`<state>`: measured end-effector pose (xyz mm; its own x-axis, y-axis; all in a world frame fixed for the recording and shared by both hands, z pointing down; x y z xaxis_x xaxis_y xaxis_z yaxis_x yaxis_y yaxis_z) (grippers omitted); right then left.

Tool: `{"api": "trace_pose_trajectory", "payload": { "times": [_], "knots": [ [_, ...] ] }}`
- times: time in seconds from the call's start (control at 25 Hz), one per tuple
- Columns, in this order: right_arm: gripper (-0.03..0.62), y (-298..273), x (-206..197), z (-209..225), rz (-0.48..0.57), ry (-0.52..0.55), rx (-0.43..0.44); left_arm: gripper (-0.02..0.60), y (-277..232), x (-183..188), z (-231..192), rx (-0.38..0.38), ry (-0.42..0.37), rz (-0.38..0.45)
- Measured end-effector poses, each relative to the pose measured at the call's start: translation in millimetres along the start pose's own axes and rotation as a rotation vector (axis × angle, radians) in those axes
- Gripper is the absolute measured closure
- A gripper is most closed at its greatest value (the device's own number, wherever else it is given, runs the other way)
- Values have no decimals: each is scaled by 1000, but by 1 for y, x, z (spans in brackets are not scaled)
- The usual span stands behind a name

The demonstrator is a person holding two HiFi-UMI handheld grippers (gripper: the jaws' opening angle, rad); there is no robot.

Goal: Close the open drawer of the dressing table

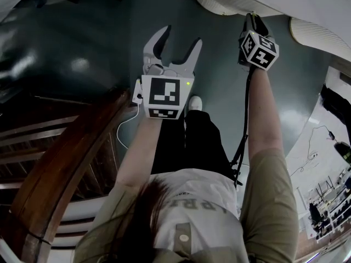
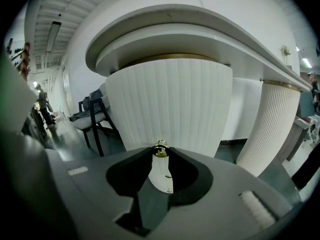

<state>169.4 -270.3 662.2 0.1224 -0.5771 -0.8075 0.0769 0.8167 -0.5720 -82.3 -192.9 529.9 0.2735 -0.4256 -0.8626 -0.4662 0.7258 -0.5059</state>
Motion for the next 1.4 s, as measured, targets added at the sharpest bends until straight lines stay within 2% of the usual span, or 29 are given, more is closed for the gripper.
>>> {"api": "trace_pose_trajectory", "payload": {
  "times": [1.4],
  "knots": [
    [488,-36,25,5,103,9,23,279,-36,-4,-16,25,-33,43]
  ]
}}
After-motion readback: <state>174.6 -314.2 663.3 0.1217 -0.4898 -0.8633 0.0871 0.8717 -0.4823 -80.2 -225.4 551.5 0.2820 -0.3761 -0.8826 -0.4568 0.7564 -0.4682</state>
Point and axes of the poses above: the fingertips, and each gripper's own axes: y backward along the fingers, z to its right, x out of its top, the point moved 5 cm from there along y, backward along the fingers, and after that the axes turned 3 degrees about -y, right-handed, at the moved point
